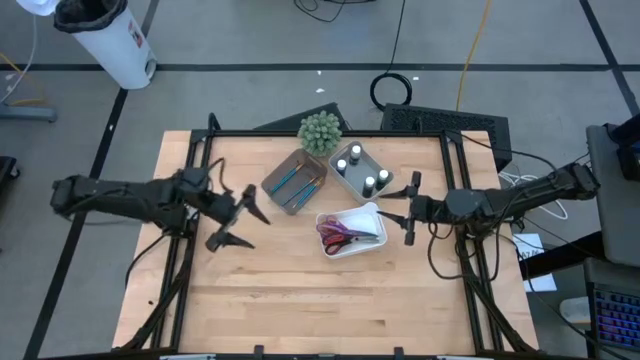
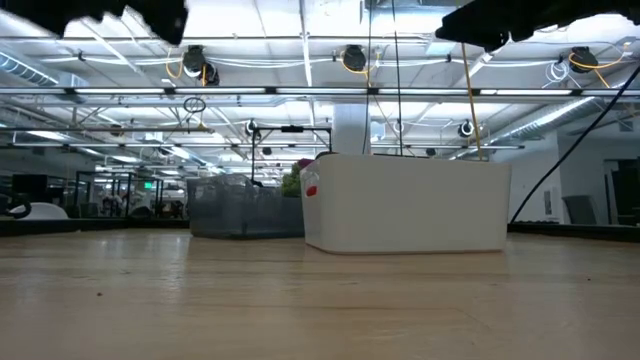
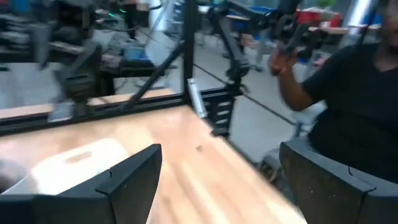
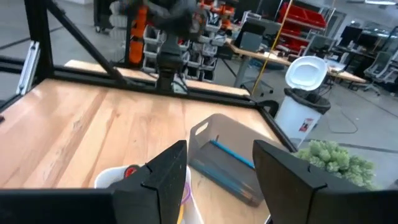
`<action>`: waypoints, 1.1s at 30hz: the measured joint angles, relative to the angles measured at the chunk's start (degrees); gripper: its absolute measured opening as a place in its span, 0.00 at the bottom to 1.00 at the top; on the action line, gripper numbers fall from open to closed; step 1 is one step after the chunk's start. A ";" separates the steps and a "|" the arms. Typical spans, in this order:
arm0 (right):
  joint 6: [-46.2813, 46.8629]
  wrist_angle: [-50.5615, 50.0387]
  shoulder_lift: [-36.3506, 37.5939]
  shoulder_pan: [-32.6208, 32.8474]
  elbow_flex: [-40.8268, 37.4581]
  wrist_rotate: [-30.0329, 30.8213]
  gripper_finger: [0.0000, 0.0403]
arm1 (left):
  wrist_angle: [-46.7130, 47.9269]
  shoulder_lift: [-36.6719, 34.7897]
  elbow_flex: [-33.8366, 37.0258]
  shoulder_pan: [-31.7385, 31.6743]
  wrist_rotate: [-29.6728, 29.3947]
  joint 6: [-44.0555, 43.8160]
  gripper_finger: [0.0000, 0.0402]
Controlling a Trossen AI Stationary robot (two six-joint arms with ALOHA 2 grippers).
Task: Pick & Place Paint Supplies
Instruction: Return to Home Position
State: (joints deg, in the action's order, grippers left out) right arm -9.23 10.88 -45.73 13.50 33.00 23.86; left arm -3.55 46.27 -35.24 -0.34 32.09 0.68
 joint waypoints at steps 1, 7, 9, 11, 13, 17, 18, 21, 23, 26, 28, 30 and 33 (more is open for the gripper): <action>-0.02 -0.78 0.52 0.00 -0.01 -0.10 0.44 | -0.94 -2.70 3.03 -0.84 -0.80 0.26 0.83; -0.32 -3.08 3.46 0.00 -0.01 -0.10 0.45 | -14.10 -18.63 19.83 -7.62 -5.91 -3.81 0.83; -0.35 -2.58 4.33 0.00 -0.46 -0.11 0.44 | -17.02 -23.18 23.88 -10.14 -7.05 -4.81 0.83; -0.39 -1.32 5.37 0.00 -1.52 -0.11 0.44 | -17.75 -27.99 27.45 -12.49 -8.43 -6.11 0.83; -0.25 -0.54 6.61 0.00 -3.20 -0.11 0.44 | -18.09 -31.77 30.30 -14.24 -10.11 -7.79 0.83; 1.43 2.98 10.70 0.00 -7.61 -0.13 0.45 | -17.08 -36.58 34.57 -16.21 -12.83 -9.90 0.83; 1.89 3.57 11.93 0.00 -8.96 -0.11 0.45 | -16.16 -37.19 34.43 -16.55 -13.16 -9.87 0.83; 2.95 4.71 15.64 -0.06 -12.82 -0.11 0.45 | -15.60 -37.80 34.35 -17.19 -14.26 -9.82 0.83; 3.44 4.74 18.42 -0.46 -14.81 -0.07 0.44 | -15.52 -37.78 34.40 -17.55 -14.64 -8.91 0.83; 4.42 4.69 22.85 -1.75 -17.63 -0.07 0.43 | -15.52 -37.75 34.40 -17.82 -16.33 -7.02 0.83; 5.03 4.23 25.89 -2.55 -19.16 -0.09 0.43 | -15.46 -37.67 34.40 -17.79 -18.36 -5.90 0.83; 5.81 2.78 28.92 -3.31 -20.49 -0.09 0.43 | -15.36 -37.67 34.40 -17.79 -20.20 -5.14 0.83; 7.08 -0.73 32.89 -4.06 -21.61 -0.54 0.44 | -14.90 -37.67 34.40 -17.79 -21.85 -3.68 0.83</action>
State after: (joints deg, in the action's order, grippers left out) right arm -2.15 10.14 -12.83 9.43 11.39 23.32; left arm -18.46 8.60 -0.84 -18.13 10.24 -2.99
